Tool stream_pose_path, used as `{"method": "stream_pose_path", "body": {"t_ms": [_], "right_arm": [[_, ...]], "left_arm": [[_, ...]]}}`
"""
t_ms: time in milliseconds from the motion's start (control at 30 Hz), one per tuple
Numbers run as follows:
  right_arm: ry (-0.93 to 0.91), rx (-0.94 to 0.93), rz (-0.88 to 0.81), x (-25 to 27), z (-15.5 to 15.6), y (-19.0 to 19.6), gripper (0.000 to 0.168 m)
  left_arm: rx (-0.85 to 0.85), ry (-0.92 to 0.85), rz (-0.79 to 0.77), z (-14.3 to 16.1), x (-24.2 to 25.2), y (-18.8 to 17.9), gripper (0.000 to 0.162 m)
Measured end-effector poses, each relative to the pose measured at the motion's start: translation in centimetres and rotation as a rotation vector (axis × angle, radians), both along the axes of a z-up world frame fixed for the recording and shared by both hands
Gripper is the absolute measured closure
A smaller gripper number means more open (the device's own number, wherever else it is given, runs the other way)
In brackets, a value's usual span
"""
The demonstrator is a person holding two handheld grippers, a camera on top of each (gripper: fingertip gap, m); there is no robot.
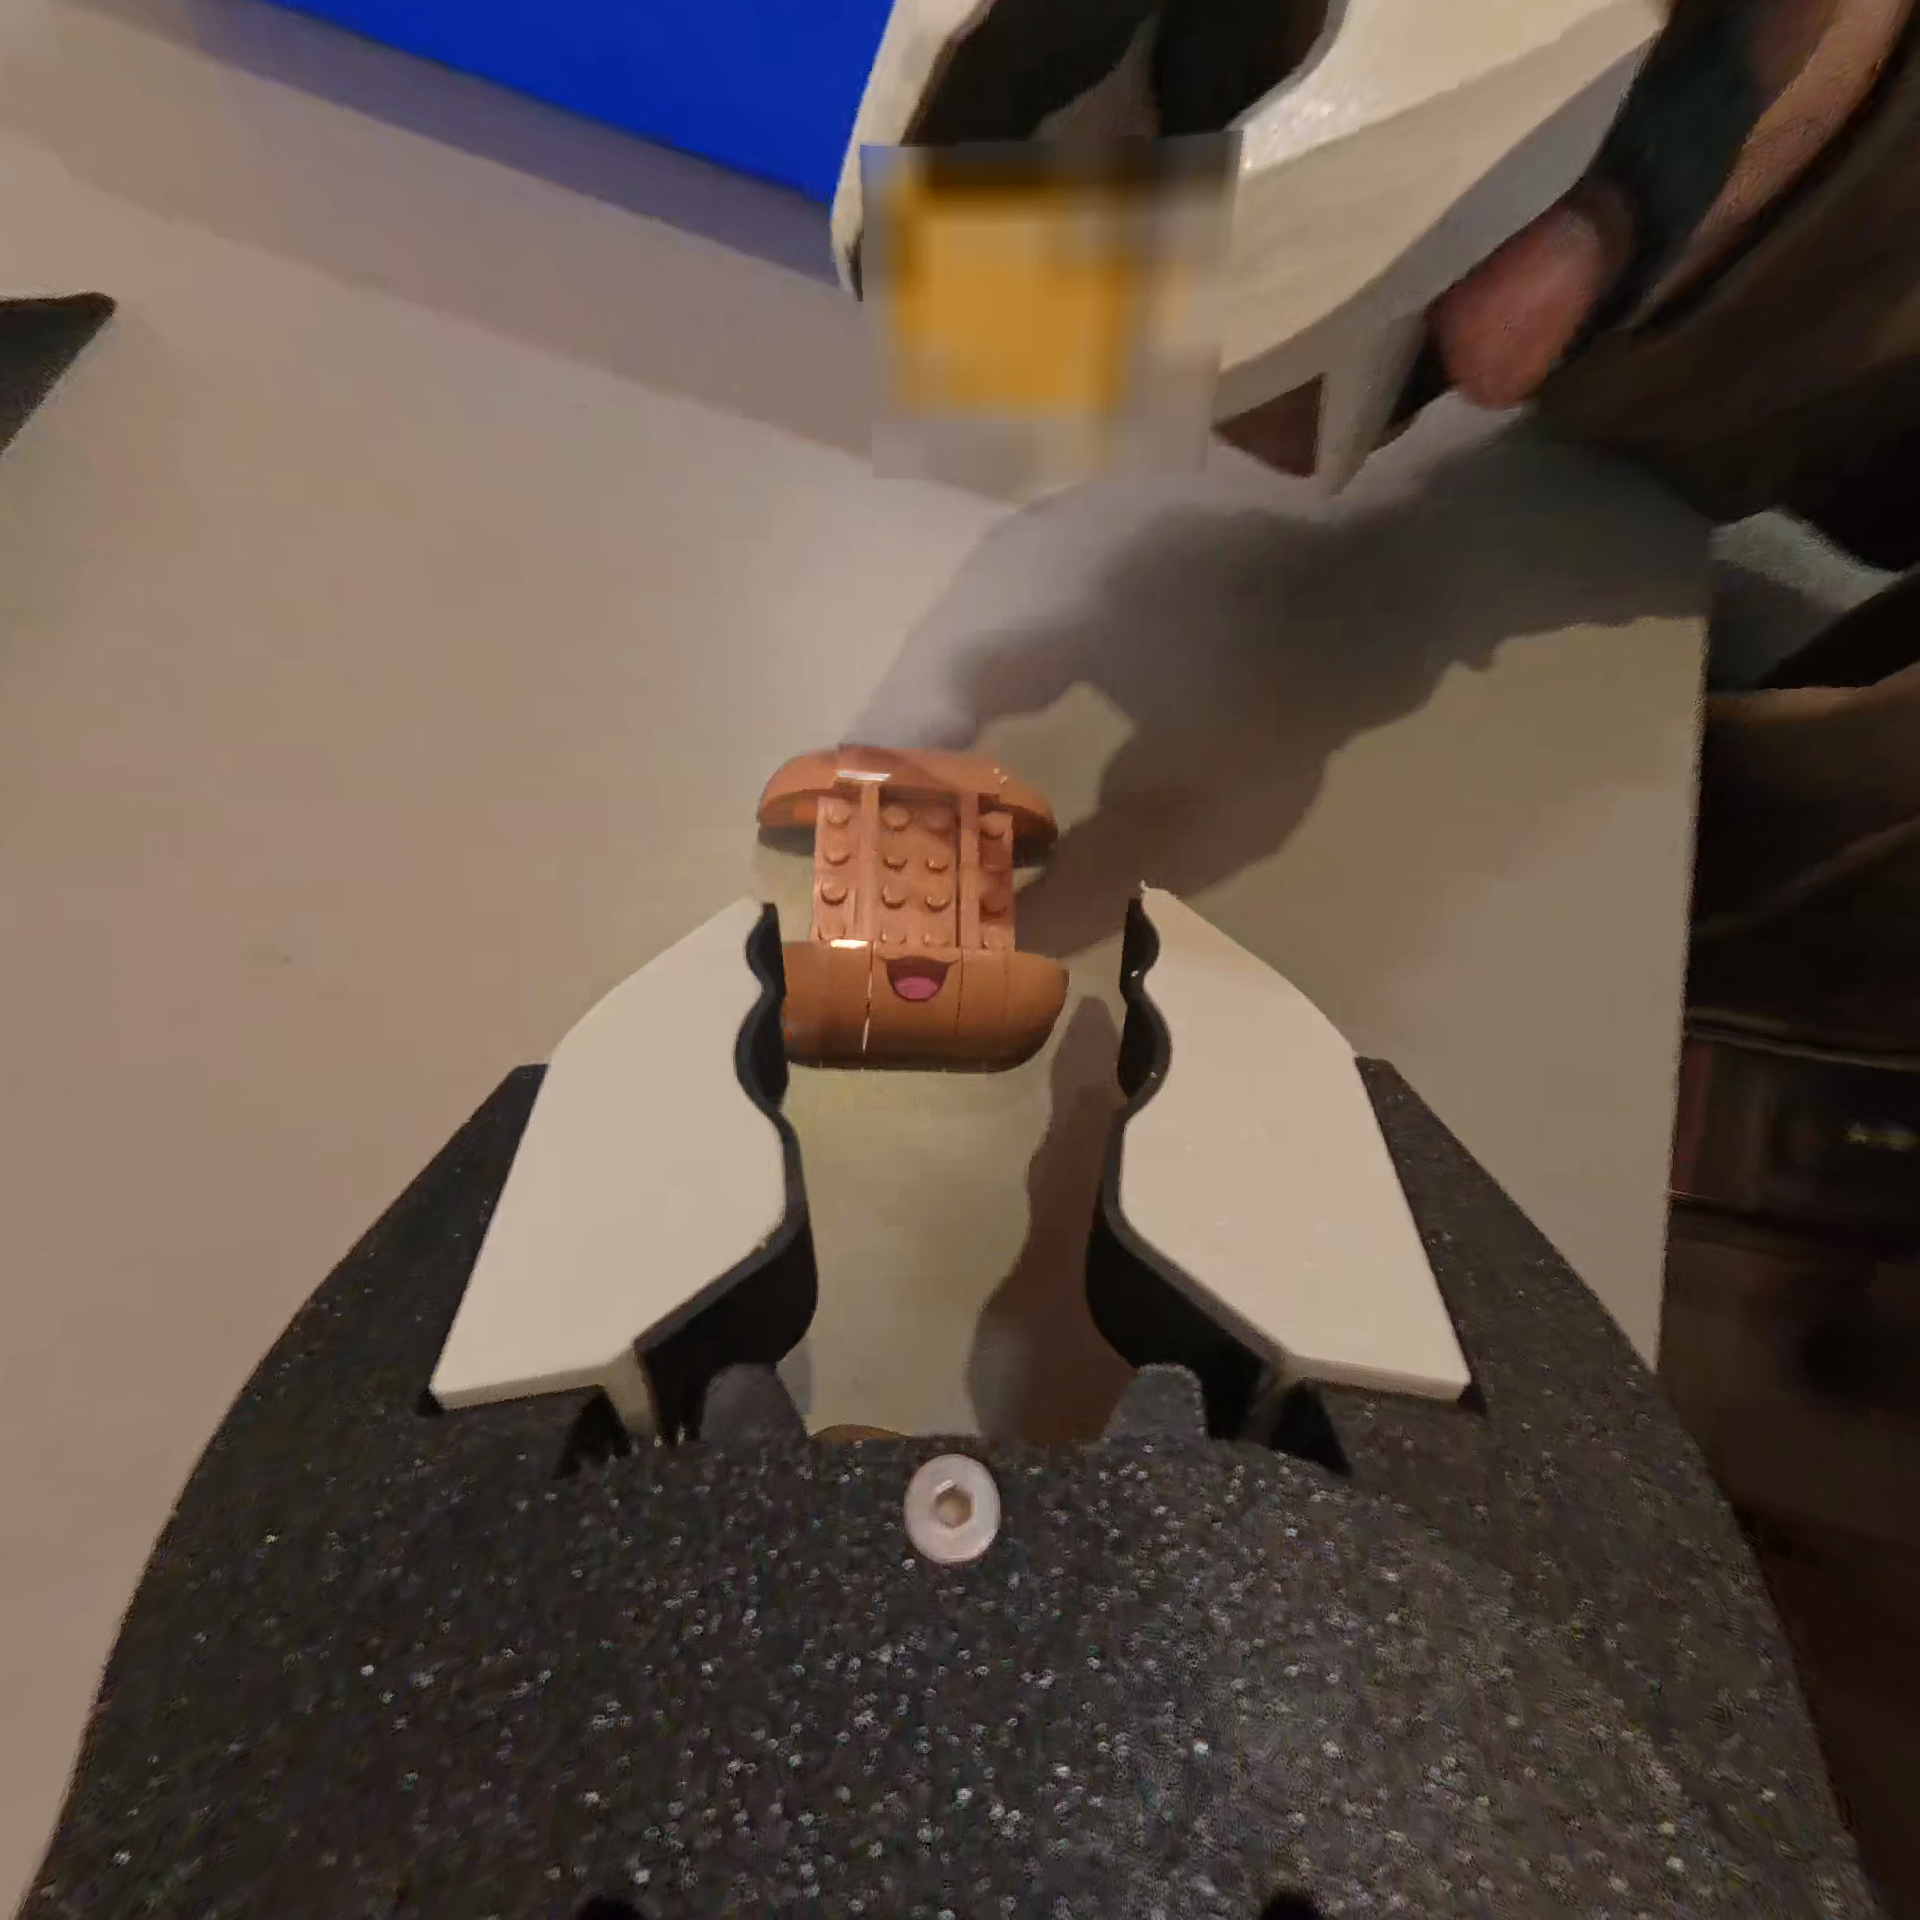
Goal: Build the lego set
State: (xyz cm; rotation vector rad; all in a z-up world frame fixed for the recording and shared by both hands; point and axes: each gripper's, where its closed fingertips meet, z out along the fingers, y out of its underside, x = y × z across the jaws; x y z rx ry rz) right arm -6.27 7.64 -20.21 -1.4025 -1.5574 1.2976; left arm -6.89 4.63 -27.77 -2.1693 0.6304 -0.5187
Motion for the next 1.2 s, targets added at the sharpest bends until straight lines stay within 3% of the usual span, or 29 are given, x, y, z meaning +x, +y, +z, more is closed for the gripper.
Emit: {"method": "stream_pose_path", "body": {"t_ms": [233,367,767,1200], "right_arm": [[0.109,-0.303,0.122,0.5,1.3,-2.1,0.134],[0.172,-0.456,0.132,1.1,1.9,-1.4,0.134],[0.160,-0.364,0.137,1.3,0.9,-1.8,0.134],[0.116,-0.341,0.131,1.2,0.1,-1.5,0.134]], "left_arm": [[0.033,0.103,0.062,-0.5,0.0,0.5,0.100],[0.056,0.123,0.089,-0.5,-0.4,0.6,0.096],[-0.008,0.127,0.004,-1.6,-0.8,0.3,0.083],[-0.007,0.205,0.017,-2.3,-0.6,0.8,0.094]]}}
